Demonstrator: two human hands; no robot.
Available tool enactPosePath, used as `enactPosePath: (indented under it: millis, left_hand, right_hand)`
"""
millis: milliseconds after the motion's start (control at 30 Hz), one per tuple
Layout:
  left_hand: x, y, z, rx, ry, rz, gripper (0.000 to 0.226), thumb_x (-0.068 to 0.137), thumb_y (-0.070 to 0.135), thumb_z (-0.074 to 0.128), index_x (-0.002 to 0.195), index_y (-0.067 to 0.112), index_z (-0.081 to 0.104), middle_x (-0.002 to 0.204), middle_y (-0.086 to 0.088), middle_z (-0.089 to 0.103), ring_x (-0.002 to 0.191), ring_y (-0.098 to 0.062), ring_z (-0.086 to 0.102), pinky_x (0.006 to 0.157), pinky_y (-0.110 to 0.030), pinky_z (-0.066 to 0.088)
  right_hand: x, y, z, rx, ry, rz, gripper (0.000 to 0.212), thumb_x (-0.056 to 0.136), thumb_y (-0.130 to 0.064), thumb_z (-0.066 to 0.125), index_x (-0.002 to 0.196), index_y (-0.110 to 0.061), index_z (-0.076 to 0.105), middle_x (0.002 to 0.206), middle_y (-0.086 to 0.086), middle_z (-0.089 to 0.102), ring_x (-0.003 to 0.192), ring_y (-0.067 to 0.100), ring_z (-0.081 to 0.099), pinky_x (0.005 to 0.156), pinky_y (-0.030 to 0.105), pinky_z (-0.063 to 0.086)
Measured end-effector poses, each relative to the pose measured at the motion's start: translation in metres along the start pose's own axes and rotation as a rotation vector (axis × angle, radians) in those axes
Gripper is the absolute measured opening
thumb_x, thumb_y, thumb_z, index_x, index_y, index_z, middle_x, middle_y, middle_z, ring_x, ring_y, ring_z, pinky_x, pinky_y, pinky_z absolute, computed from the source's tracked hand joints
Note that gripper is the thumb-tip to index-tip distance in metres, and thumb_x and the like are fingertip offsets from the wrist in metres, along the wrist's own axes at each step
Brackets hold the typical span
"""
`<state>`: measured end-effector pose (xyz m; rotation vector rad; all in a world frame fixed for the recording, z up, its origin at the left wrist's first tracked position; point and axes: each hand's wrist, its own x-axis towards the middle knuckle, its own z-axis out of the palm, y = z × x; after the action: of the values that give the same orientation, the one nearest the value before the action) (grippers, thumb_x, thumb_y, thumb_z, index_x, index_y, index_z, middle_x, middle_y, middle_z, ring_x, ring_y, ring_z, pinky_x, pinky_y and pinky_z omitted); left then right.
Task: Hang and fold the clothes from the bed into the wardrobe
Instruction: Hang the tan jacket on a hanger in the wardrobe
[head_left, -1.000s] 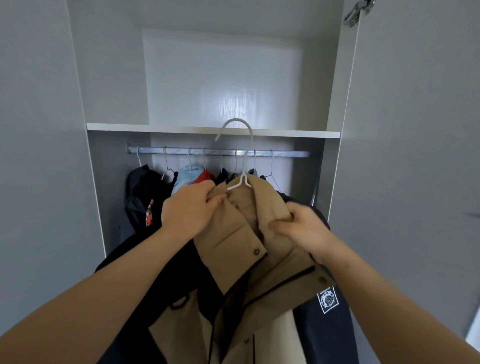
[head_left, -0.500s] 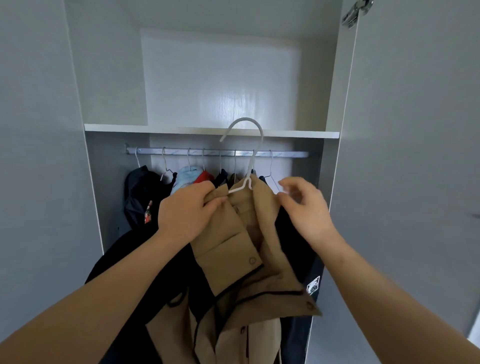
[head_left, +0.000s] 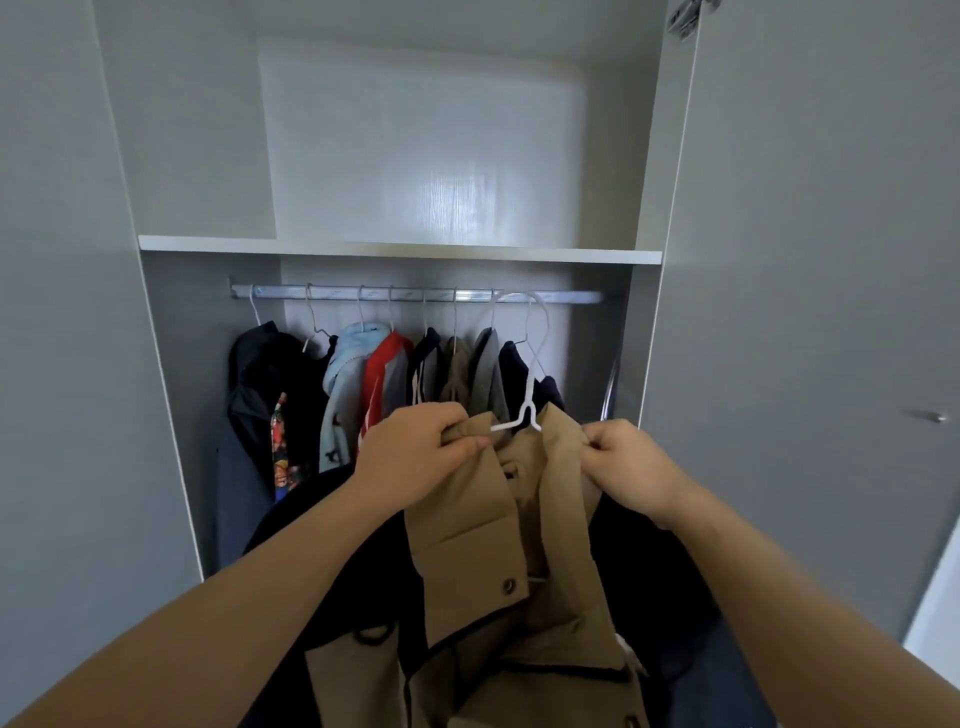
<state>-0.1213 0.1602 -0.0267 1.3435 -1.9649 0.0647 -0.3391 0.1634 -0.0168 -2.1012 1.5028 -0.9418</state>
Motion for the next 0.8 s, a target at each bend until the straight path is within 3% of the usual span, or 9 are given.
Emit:
enactPosePath:
  millis: [100, 167, 233, 300, 400, 567, 700, 800]
  left_hand:
    - [0.001, 0.011, 0.021, -0.027, -0.080, -0.015, 0.017, 0.083, 0.041, 0.062, 0.082, 0.024, 0.058, 0.074, 0.010, 0.055, 0.077, -0.008, 0.052, 0.070, -0.032, 0.046]
    - [0.002, 0.019, 0.034, -0.088, -0.126, -0.023, 0.020, 0.084, 0.038, 0.064, 0.099, 0.025, 0.062, 0.094, 0.011, 0.059, 0.090, -0.009, 0.055, 0.080, -0.033, 0.048]
    - [0.006, 0.030, 0.046, -0.146, -0.132, -0.032, 0.025, 0.085, 0.033, 0.063, 0.107, 0.022, 0.062, 0.100, 0.007, 0.058, 0.092, -0.009, 0.056, 0.083, -0.031, 0.048]
    - [0.011, 0.043, 0.061, -0.192, -0.130, -0.033, 0.021, 0.086, 0.030, 0.063, 0.105, 0.020, 0.063, 0.098, 0.007, 0.059, 0.088, -0.009, 0.057, 0.082, -0.029, 0.049]
    - [0.015, 0.055, 0.079, -0.247, -0.123, -0.057, 0.016, 0.087, 0.028, 0.062, 0.101, 0.020, 0.065, 0.090, 0.010, 0.060, 0.086, -0.008, 0.058, 0.081, -0.027, 0.049]
    - [0.021, 0.068, 0.109, -0.312, -0.133, -0.108, 0.009, 0.087, 0.025, 0.060, 0.093, 0.022, 0.066, 0.089, 0.007, 0.066, 0.087, -0.011, 0.061, 0.083, -0.035, 0.051]
    - [0.029, 0.076, 0.131, -0.267, -0.146, -0.142, 0.012, 0.091, 0.024, 0.053, 0.094, 0.023, 0.065, 0.090, 0.006, 0.067, 0.086, -0.014, 0.061, 0.080, -0.039, 0.052]
    - [0.037, 0.077, 0.145, -0.173, -0.168, -0.148, 0.019, 0.095, 0.021, 0.046, 0.101, 0.023, 0.063, 0.092, 0.003, 0.066, 0.081, -0.016, 0.061, 0.072, -0.035, 0.052]
  right_hand:
    - [-0.011, 0.022, -0.002, 0.008, 0.033, 0.109, 0.033, 0.090, -0.020, 0.053, 0.068, 0.005, 0.057, 0.067, 0.013, 0.056, 0.065, 0.018, 0.049, 0.060, 0.028, 0.037]
    - [-0.022, 0.036, -0.006, -0.059, 0.043, 0.209, 0.032, 0.092, -0.022, 0.052, 0.070, 0.001, 0.059, 0.069, 0.011, 0.056, 0.068, 0.018, 0.050, 0.056, 0.027, 0.035]
    - [-0.032, 0.056, -0.013, -0.076, 0.051, 0.300, 0.036, 0.093, -0.026, 0.051, 0.081, 0.005, 0.065, 0.081, 0.016, 0.064, 0.076, 0.021, 0.056, 0.063, 0.029, 0.041]
    - [-0.044, 0.073, -0.024, -0.030, 0.084, 0.362, 0.035, 0.093, -0.026, 0.053, 0.087, 0.004, 0.070, 0.090, 0.016, 0.068, 0.085, 0.025, 0.062, 0.075, 0.031, 0.046]
    - [-0.058, 0.088, -0.038, -0.016, 0.084, 0.415, 0.027, 0.095, -0.020, 0.051, 0.081, -0.005, 0.069, 0.088, 0.011, 0.065, 0.084, 0.022, 0.059, 0.070, 0.025, 0.040]
    - [-0.073, 0.109, -0.061, -0.011, 0.036, 0.472, 0.027, 0.098, -0.016, 0.044, 0.102, -0.002, 0.067, 0.107, 0.013, 0.065, 0.091, 0.018, 0.055, 0.072, 0.020, 0.035]
    - [-0.079, 0.123, -0.069, 0.104, 0.053, 0.511, 0.018, 0.098, -0.013, 0.043, 0.094, -0.015, 0.060, 0.093, 0.001, 0.058, 0.072, 0.003, 0.049, 0.051, 0.005, 0.035]
    - [-0.075, 0.133, -0.071, 0.250, 0.090, 0.561, 0.021, 0.098, -0.010, 0.041, 0.089, -0.016, 0.059, 0.092, 0.002, 0.059, 0.073, 0.003, 0.050, 0.056, 0.009, 0.037]
